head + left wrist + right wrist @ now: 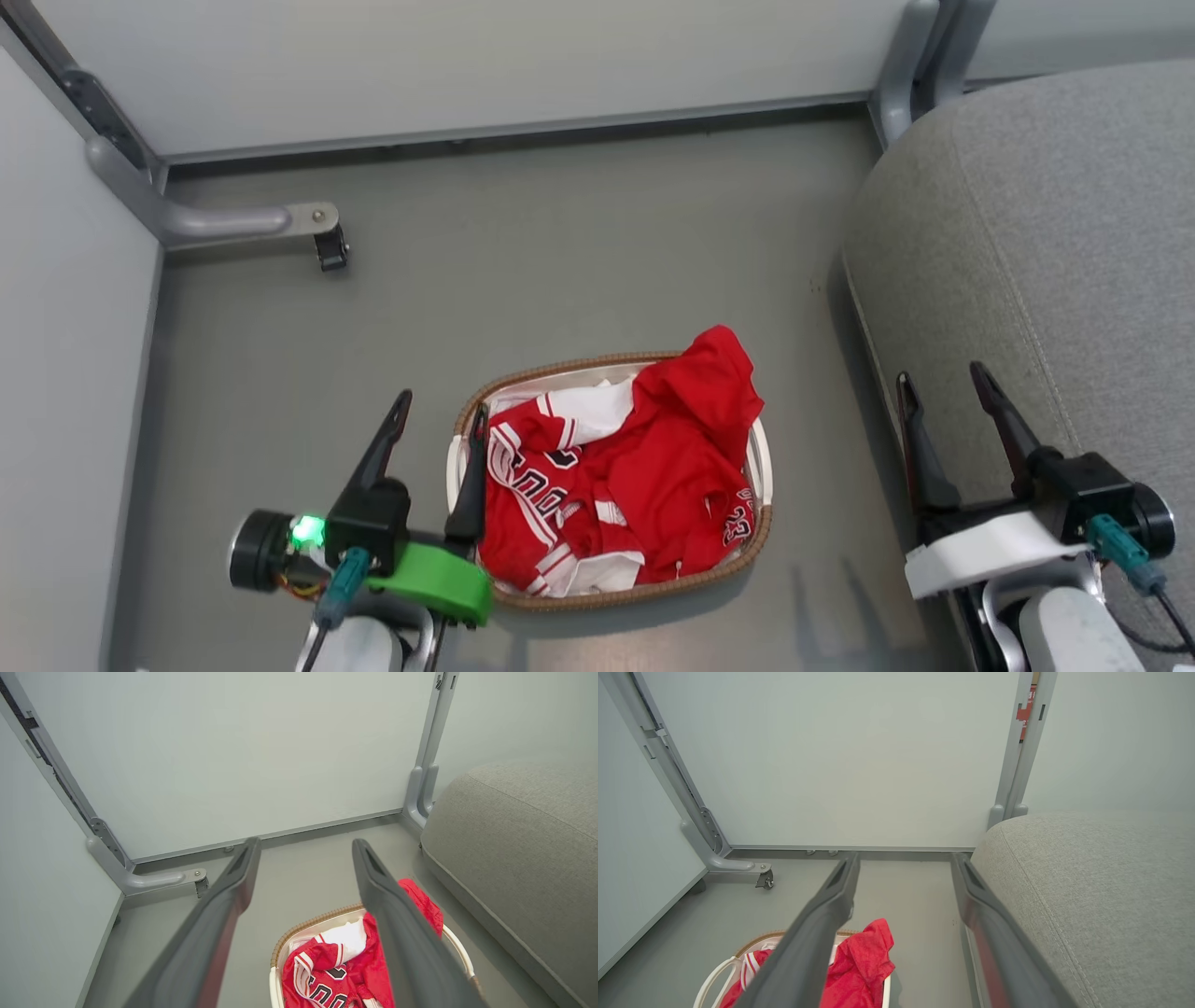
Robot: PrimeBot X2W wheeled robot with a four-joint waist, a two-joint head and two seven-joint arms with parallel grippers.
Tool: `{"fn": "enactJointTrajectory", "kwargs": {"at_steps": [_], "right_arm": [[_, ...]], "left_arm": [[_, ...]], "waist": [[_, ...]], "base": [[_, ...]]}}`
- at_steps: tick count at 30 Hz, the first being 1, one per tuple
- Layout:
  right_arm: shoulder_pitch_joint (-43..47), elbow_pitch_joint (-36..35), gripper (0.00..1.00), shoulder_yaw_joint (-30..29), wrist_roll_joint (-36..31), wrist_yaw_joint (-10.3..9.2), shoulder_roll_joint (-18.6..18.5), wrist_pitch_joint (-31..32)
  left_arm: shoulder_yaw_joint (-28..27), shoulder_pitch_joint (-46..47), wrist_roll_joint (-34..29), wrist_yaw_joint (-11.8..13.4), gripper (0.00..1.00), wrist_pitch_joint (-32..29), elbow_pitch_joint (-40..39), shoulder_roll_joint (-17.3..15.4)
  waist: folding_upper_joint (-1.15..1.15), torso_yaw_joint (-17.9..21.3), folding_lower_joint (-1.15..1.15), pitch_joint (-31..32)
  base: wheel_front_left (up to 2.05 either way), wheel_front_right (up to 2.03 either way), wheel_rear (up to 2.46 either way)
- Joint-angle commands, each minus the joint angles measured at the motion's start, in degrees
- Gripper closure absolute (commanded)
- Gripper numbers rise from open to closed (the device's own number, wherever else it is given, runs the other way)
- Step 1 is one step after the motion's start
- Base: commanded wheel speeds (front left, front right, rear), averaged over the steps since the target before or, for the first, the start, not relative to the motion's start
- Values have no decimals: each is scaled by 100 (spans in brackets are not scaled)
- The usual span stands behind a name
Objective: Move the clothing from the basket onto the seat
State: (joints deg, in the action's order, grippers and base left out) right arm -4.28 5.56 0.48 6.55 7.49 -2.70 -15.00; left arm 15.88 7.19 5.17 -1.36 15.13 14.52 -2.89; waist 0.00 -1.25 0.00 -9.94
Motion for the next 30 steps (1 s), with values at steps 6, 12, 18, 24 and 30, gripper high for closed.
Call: {"fn": "enactJointTrajectory", "kwargs": {"at_steps": [6,12,18,24,30], "right_arm": [[-596,-236,0,-38,39,0,-33,-27],[-1020,-361,0,45,187,0,-28,-27],[-1298,-457,0,186,426,0,-26,-27],[-1473,-489,0,487,632,-1,-25,-27],[-1539,-509,0,745,789,0,-20,-27]], "left_arm": [[98,1114,-404,-200,0,5,521,-180],[397,2102,-810,-351,0,4,1654,-490],[712,3025,-1137,-462,0,-39,2951,-717],[1067,3748,-1367,-550,0,-252,3889,-924],[1223,4244,-1336,-593,0,-574,4578,-1024]], "waist": [[0,296,0,-1430],[0,669,0,-2203],[0,1061,0,-2834],[0,1343,0,-3303],[0,1552,0,-3551]], "base": [[0,0,0],[0,0,0],[0,0,0],[0,0,0],[0,0,0]]}}
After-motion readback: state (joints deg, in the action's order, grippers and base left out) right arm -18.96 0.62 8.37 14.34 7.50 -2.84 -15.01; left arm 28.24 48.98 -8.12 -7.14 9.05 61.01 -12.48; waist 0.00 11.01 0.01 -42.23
